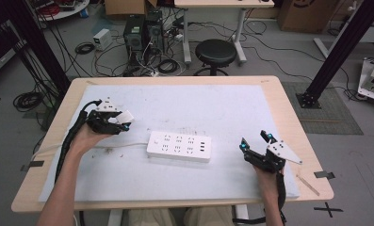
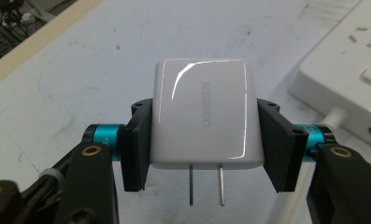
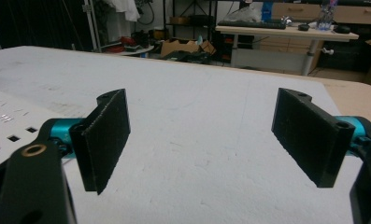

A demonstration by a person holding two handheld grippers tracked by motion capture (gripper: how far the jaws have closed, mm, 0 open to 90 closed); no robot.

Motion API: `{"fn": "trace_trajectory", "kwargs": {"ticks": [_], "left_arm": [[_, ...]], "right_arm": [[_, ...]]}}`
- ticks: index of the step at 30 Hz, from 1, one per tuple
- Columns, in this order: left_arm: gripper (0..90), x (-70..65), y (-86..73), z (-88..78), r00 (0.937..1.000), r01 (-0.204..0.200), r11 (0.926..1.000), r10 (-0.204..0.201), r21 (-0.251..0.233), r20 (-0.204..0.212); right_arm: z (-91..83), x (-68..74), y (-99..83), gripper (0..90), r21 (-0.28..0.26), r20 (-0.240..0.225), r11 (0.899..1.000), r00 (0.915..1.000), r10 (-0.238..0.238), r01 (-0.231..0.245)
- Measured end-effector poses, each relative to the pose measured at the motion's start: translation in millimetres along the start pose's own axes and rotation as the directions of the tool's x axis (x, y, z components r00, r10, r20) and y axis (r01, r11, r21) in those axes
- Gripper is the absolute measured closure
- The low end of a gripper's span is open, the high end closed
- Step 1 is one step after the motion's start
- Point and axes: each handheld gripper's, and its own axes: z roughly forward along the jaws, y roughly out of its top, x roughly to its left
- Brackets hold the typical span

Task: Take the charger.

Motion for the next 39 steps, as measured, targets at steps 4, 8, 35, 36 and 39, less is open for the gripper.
{"fn": "trace_trajectory", "kwargs": {"ticks": [4, 8, 35, 36, 39], "left_arm": [[42.4, -13.7, 8.5, -9.6, 0.9995, -0.021, 0.9990, 0.020, -0.039, -0.026], [42.4, -28.3, 16.7, -15.6, 0.9981, -0.050, 0.9962, 0.047, -0.071, -0.039], [42.4, -96.3, 43.6, -20.9, 0.9813, -0.174, 0.9683, 0.156, -0.179, -0.113], [42.4, -97.8, 43.6, -20.6, 0.9799, -0.181, 0.9669, 0.162, -0.180, -0.117], [42.4, -102.3, 43.2, -20.2, 0.9765, -0.194, 0.9625, 0.171, -0.189, -0.130]], "right_arm": [[-0.1, 0.1, 0.0, 19.7, -0.002, 0.000, 1.000, 1.0000, -0.002, 0.002], [0.1, 0.3, 0.1, 19.7, -0.001, -0.008, 1.000, 0.9999, -0.010, 0.010], [1.2, -1.1, 0.7, 19.7, 0.014, -0.030, 1.000, 0.9996, -0.002, 0.002], [0.7, -0.9, 0.7, 19.6, 0.011, -0.031, 1.000, 0.9995, -0.001, 0.001], [0.5, -0.8, 0.4, 19.6, 0.004, -0.033, 1.000, 0.9994, -0.008, 0.008]]}}
